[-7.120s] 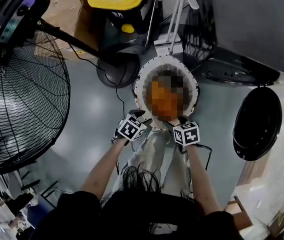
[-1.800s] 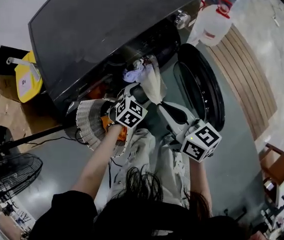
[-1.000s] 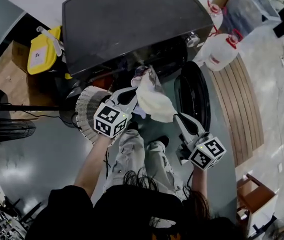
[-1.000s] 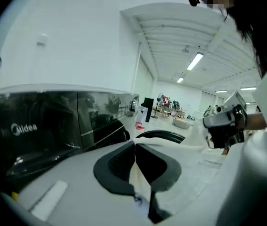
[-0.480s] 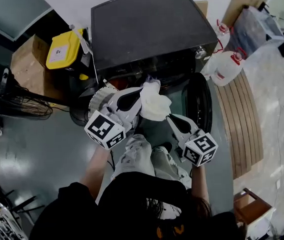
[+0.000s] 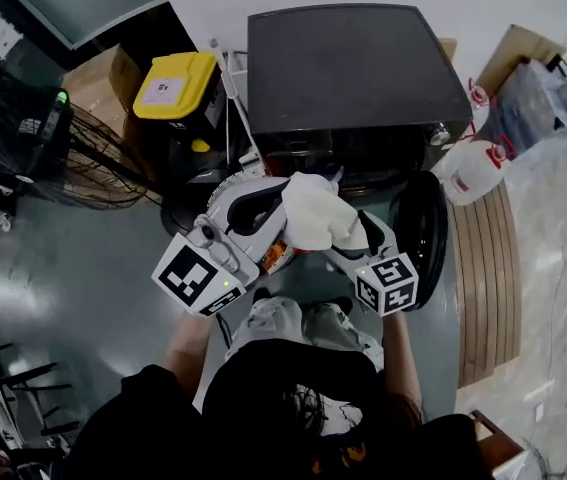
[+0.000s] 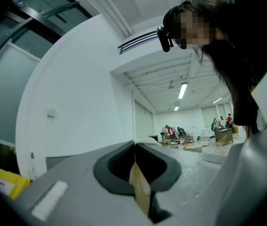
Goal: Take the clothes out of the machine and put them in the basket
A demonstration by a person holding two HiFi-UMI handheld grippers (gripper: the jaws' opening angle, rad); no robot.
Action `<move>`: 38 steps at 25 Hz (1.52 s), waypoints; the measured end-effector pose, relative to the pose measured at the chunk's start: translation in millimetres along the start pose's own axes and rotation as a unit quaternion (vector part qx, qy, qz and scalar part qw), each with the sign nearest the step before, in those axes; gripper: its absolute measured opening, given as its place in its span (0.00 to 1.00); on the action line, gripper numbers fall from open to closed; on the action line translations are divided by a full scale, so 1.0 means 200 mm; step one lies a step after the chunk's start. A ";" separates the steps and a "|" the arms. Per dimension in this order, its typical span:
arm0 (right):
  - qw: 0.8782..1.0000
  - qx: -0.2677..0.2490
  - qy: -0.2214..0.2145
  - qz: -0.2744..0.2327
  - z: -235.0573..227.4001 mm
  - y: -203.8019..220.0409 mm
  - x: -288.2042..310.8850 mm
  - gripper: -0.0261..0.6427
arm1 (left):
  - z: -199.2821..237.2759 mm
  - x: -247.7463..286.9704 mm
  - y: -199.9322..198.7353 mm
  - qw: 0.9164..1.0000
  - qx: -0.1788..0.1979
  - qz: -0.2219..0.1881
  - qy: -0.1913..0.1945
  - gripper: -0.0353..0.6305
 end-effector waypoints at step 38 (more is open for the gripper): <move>0.925 0.251 -0.227 -0.172 1.27 -0.50 0.81 0.13 | 0.71 -1.46 0.48 0.963 0.029 0.217 -0.158 0.06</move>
Point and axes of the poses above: the fingertips, and each gripper's own axes: x forward along the fingers, z to its left, y out of its underside, the point moved 9 cm from there along -x, backward along the fingers, and after that the axes turned 1 degree about -x, right-handed, at the moved point
